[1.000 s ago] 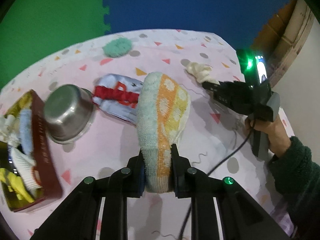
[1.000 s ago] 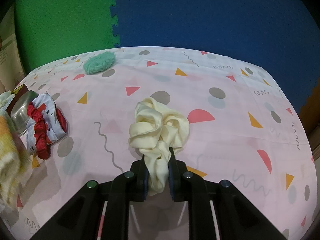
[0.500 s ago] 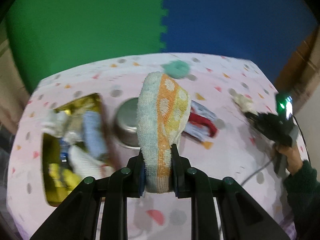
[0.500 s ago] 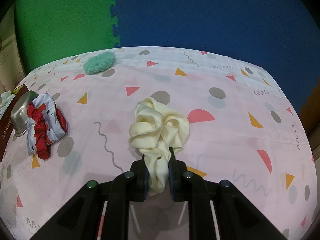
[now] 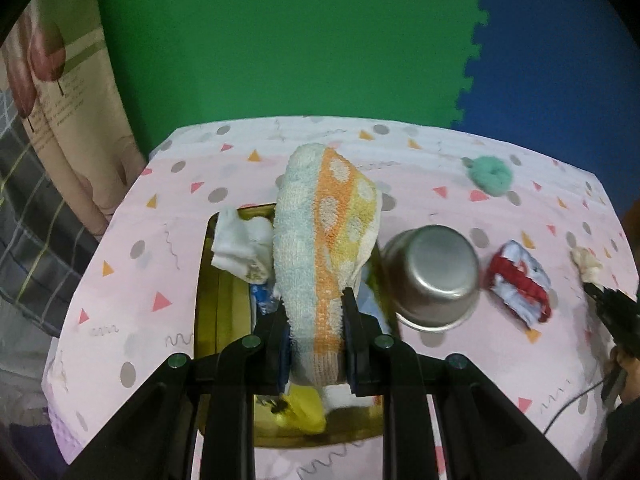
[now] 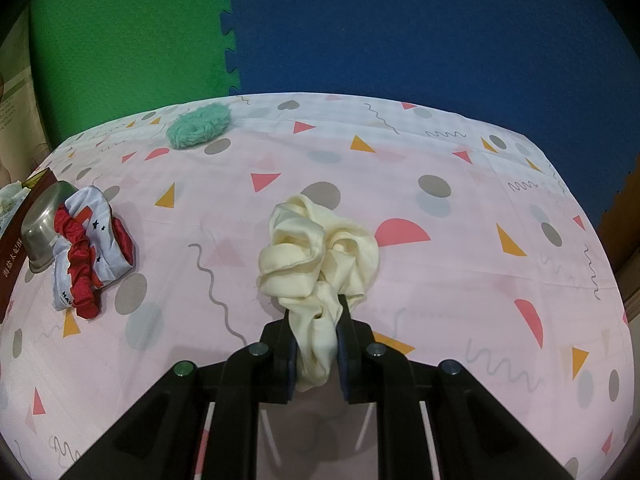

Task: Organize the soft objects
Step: 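Carry the striped towel into the gold tin and open the left gripper, then withdraw the left gripper while the right carries the cream scrunchie toward the tin, then lower the cream scrunchie into the gold tin and open the right gripper, then grasp the blue-white satin pouch with red ruffle using the right gripper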

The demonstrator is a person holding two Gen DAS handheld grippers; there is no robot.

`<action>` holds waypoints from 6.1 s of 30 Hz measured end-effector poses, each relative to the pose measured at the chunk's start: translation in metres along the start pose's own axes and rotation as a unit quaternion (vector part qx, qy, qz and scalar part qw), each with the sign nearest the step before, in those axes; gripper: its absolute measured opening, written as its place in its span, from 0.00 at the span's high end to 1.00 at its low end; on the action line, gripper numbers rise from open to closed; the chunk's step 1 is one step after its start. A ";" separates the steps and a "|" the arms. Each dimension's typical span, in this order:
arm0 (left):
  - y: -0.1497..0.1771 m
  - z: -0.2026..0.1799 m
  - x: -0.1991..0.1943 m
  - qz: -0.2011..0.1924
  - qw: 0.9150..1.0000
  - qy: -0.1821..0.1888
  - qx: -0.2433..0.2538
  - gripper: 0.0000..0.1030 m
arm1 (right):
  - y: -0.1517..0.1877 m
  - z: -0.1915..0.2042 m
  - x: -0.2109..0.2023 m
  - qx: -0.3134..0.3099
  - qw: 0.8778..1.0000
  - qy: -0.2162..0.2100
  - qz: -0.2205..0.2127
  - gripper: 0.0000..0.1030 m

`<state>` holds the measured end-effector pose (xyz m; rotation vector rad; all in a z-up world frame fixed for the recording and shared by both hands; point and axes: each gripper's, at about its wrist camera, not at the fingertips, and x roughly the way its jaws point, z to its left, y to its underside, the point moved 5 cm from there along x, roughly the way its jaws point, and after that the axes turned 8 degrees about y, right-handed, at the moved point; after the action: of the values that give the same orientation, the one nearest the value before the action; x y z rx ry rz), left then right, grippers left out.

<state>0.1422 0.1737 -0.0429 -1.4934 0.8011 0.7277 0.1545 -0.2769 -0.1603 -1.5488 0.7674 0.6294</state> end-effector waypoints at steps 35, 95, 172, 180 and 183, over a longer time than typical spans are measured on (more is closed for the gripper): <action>-0.007 0.035 0.029 0.001 0.999 -0.024 -0.023 0.53 | 0.000 0.000 0.000 0.000 1.000 0.000 0.000 0.85; 0.082 0.085 -0.026 -0.092 0.980 -0.105 -0.139 0.15 | -0.029 0.130 -0.098 -0.024 0.997 -0.062 -0.041 0.88; 0.086 0.118 -0.040 -0.093 0.972 -0.140 -0.165 0.11 | -0.024 0.350 -0.161 -0.159 0.958 -0.227 -0.069 0.53; 0.086 0.116 -0.038 -0.091 0.973 -0.140 -0.162 0.11 | -0.037 0.284 -0.140 -0.126 0.974 -0.173 -0.074 0.53; 0.087 0.115 -0.038 -0.090 0.973 -0.141 -0.160 0.11 | -0.043 0.252 -0.126 -0.109 0.981 -0.144 -0.071 0.53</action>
<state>0.0507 0.2880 -0.0685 -1.6761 0.3375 0.9362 0.1177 -0.0101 -0.0668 -1.6479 0.3751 0.8311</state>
